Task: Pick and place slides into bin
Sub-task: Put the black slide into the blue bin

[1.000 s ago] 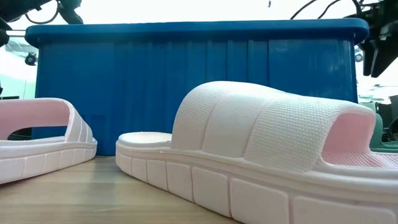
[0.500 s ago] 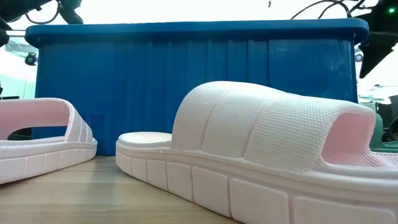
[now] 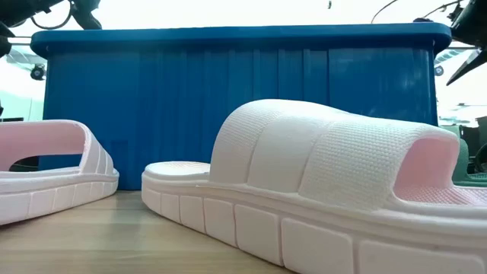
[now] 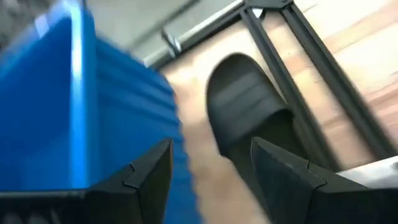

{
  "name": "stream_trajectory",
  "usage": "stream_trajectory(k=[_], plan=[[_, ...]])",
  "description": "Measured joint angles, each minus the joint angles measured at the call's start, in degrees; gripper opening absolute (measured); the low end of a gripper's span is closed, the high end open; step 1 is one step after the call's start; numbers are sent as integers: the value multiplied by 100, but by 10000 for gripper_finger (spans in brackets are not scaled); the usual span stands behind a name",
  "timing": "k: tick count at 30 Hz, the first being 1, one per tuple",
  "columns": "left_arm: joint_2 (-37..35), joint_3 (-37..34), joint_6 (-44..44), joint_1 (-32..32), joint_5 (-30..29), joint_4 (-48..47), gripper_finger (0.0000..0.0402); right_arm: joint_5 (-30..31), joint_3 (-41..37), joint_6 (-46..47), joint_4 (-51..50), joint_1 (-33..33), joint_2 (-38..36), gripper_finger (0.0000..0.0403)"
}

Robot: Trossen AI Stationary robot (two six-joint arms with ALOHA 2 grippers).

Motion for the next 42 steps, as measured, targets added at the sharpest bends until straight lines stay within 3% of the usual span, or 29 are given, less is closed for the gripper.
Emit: stream_trajectory(k=[6,15,22,25,33,42], plan=[[-1,0,-5,0,0,-2,222,639,-438,1147,168,-5,-87,207],[3,0,-8,-1,0,-2,222,292,-1003,1018,1160,-287,-66,207],[-3,0,-10,-1,0,0,222,177,-1025,963,1275,-1156,-69,207],[0,0,-63,-1,0,-1,222,-171,-1027,594,1379,-1607,-68,207],[15,-1,-156,0,0,0,222,-1205,-1048,-1453,2784,-2684,66,207],[-1,-2,-291,-1,0,1,222,-2421,-1374,-1733,2808,-3671,585,205]])
